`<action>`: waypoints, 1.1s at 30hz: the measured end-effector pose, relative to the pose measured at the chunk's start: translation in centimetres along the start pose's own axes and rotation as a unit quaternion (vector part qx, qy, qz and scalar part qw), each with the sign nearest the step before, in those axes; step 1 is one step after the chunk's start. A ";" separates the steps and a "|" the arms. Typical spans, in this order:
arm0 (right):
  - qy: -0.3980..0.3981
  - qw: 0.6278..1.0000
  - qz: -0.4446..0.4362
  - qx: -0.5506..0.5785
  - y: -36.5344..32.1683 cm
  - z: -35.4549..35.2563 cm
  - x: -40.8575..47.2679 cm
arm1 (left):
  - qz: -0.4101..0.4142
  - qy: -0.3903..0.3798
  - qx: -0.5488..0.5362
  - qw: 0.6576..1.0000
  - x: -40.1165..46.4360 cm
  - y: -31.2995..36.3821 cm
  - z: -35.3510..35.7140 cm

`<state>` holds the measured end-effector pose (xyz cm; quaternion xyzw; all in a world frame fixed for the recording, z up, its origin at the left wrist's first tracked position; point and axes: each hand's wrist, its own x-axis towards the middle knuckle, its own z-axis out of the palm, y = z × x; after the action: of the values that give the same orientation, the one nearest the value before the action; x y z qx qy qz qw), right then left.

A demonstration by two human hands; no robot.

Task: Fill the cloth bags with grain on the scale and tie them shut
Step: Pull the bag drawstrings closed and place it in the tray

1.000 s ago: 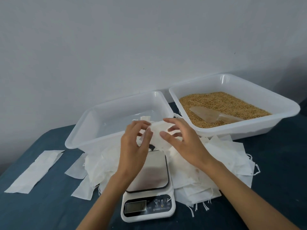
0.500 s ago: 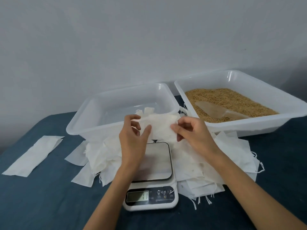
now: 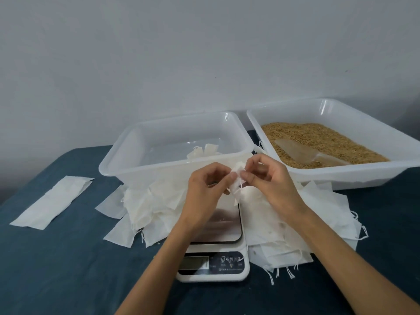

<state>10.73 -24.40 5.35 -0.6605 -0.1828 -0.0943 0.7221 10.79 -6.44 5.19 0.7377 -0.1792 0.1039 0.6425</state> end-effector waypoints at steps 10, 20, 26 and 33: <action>0.091 0.938 -0.152 -0.298 0.2 0.4 -0.6 | -0.047 0.063 -0.058 0.995 0.1 -0.2 0.3; 0.015 0.975 -0.067 -0.213 0.3 0.8 -0.8 | -0.009 0.010 -0.020 1.000 -0.2 -0.1 0.3; 0.048 0.990 -0.050 -0.126 0.4 0.0 -0.2 | -0.029 0.065 -0.038 0.997 -0.1 0.1 0.2; 0.129 0.979 -0.060 -0.148 1.0 -0.6 0.2 | -0.086 0.085 -0.108 0.987 0.0 0.0 -0.1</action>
<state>11.35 -24.89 4.45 -0.7303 -0.1113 -0.2485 0.6265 10.83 -6.38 5.16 0.6650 -0.0705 0.0907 0.7379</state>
